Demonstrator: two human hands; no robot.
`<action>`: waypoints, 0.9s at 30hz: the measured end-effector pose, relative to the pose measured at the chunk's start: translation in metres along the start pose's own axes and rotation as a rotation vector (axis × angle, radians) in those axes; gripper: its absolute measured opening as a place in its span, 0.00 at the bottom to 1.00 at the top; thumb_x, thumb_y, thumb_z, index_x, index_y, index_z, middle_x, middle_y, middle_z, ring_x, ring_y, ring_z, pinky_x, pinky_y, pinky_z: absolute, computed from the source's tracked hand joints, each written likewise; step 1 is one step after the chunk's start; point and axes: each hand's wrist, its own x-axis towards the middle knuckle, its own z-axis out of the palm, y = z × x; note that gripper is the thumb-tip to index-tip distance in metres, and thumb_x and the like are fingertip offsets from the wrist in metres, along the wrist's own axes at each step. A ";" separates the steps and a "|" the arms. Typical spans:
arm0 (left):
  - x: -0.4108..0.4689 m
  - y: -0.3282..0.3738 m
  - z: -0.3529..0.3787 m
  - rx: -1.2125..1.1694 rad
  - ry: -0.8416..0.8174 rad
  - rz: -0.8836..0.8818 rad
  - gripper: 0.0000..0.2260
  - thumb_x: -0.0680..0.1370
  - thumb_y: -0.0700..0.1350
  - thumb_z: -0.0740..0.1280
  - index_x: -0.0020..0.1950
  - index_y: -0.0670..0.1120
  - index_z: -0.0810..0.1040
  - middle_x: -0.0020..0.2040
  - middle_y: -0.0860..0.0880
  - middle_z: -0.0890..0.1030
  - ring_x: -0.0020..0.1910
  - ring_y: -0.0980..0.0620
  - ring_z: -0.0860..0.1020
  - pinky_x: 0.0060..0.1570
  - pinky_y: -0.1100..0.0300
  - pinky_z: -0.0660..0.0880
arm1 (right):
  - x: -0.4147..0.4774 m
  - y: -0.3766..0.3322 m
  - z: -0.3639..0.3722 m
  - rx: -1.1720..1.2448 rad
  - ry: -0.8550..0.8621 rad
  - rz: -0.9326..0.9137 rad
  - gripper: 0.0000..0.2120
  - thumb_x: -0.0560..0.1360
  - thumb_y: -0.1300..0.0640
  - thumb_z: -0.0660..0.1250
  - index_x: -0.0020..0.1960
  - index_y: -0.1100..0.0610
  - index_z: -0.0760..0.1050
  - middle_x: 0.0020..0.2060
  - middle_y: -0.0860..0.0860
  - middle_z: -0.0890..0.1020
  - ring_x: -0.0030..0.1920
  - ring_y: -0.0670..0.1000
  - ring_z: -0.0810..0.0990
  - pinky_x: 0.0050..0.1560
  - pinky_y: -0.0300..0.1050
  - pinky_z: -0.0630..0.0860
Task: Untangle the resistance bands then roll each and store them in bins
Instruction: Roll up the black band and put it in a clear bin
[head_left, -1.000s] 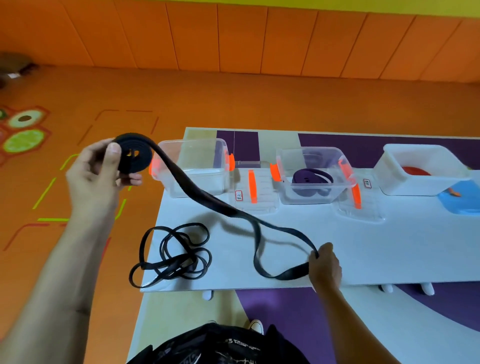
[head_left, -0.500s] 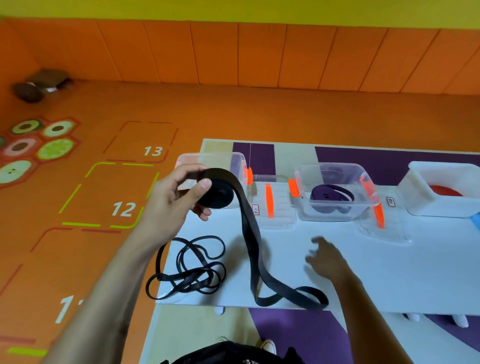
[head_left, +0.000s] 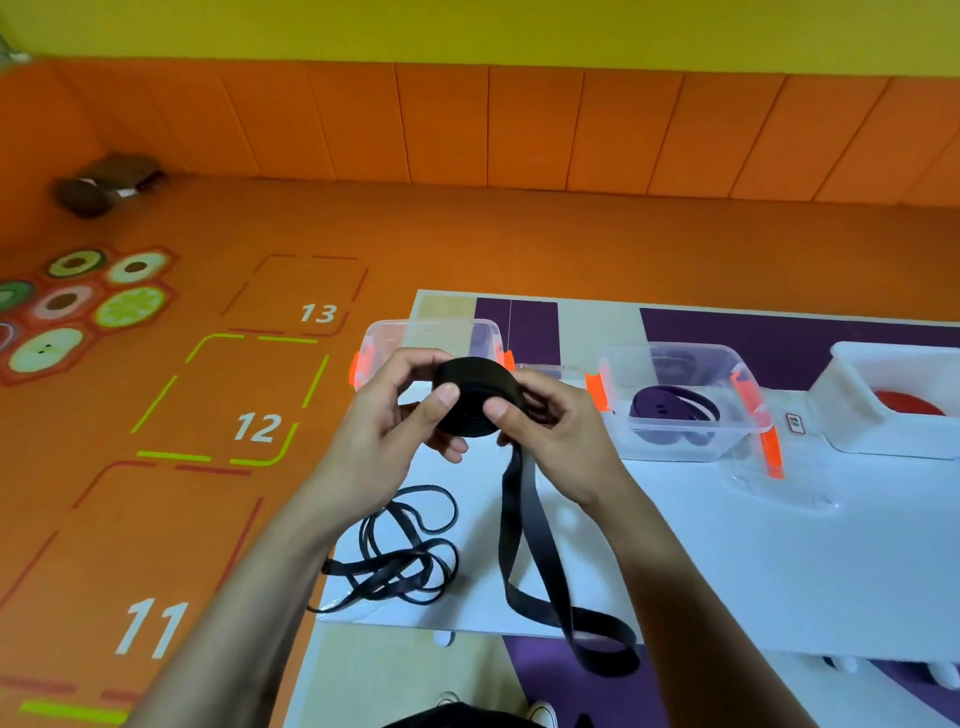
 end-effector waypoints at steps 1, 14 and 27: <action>-0.001 0.000 0.001 -0.010 0.004 -0.014 0.12 0.82 0.45 0.64 0.65 0.44 0.72 0.58 0.43 0.79 0.36 0.36 0.83 0.41 0.49 0.83 | -0.001 0.001 -0.002 0.044 0.009 0.013 0.13 0.76 0.50 0.73 0.57 0.56 0.82 0.42 0.51 0.84 0.38 0.51 0.80 0.43 0.49 0.79; 0.000 0.018 -0.009 0.422 -0.116 -0.109 0.13 0.78 0.50 0.73 0.62 0.56 0.79 0.54 0.58 0.80 0.37 0.49 0.82 0.31 0.60 0.79 | -0.004 -0.015 -0.025 -0.139 -0.153 0.145 0.11 0.72 0.53 0.78 0.54 0.50 0.86 0.39 0.47 0.85 0.39 0.48 0.81 0.40 0.44 0.76; 0.007 0.007 0.005 -0.037 0.017 -0.072 0.13 0.79 0.47 0.64 0.62 0.45 0.75 0.51 0.45 0.83 0.35 0.41 0.84 0.40 0.56 0.81 | -0.003 -0.002 -0.023 0.121 -0.025 0.071 0.09 0.74 0.55 0.75 0.54 0.53 0.84 0.40 0.53 0.82 0.36 0.50 0.76 0.41 0.43 0.77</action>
